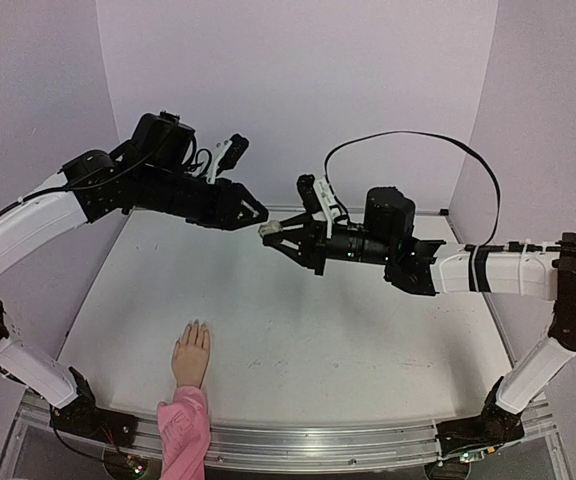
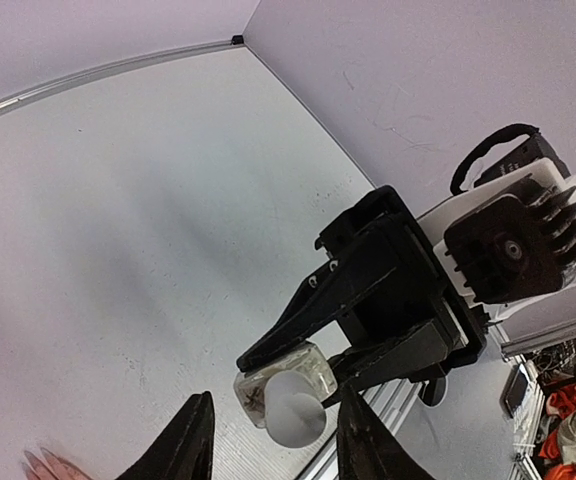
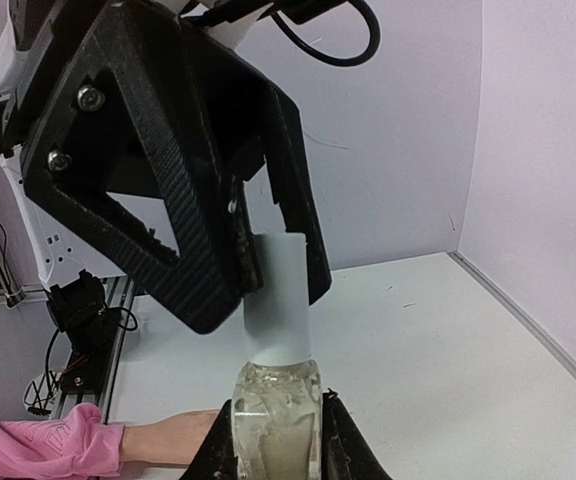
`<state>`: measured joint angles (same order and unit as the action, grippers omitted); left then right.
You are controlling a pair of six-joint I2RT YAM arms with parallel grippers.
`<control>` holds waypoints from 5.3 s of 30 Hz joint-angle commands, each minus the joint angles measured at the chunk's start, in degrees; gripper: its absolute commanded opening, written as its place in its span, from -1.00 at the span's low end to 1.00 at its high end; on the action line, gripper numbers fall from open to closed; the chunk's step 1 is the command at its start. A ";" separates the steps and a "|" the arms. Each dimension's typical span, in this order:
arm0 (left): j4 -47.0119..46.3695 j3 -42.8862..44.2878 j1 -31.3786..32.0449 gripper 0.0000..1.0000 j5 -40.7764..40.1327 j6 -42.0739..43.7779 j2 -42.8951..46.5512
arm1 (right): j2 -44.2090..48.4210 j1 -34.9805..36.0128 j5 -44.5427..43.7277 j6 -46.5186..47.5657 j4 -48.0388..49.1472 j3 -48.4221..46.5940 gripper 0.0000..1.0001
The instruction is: Paint the nails
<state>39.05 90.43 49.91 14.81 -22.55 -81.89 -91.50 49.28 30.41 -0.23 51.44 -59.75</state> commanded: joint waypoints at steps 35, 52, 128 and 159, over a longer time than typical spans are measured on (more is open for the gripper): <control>-1.39 2.67 -0.34 -1.00 -3.83 -0.22 1.22 | -0.44 0.24 -1.23 1.99 4.10 -1.69 -1.00; -1.91 2.14 -0.34 -1.00 -4.14 -0.15 1.68 | -0.44 0.30 -1.22 1.99 4.20 -1.77 -1.00; 9.94 -28.50 -30.31 -1.00 23.63 38.56 2.55 | 2.84 -14.71 10.31 9.17 -0.47 0.24 -1.00; 2.89 -26.21 -35.88 -1.00 28.84 38.71 -14.40 | -6.01 -19.55 -0.54 8.58 -2.88 -8.64 -1.00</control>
<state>44.58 64.47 14.44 40.56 15.22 -96.42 -97.73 30.24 36.05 9.61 45.19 -63.13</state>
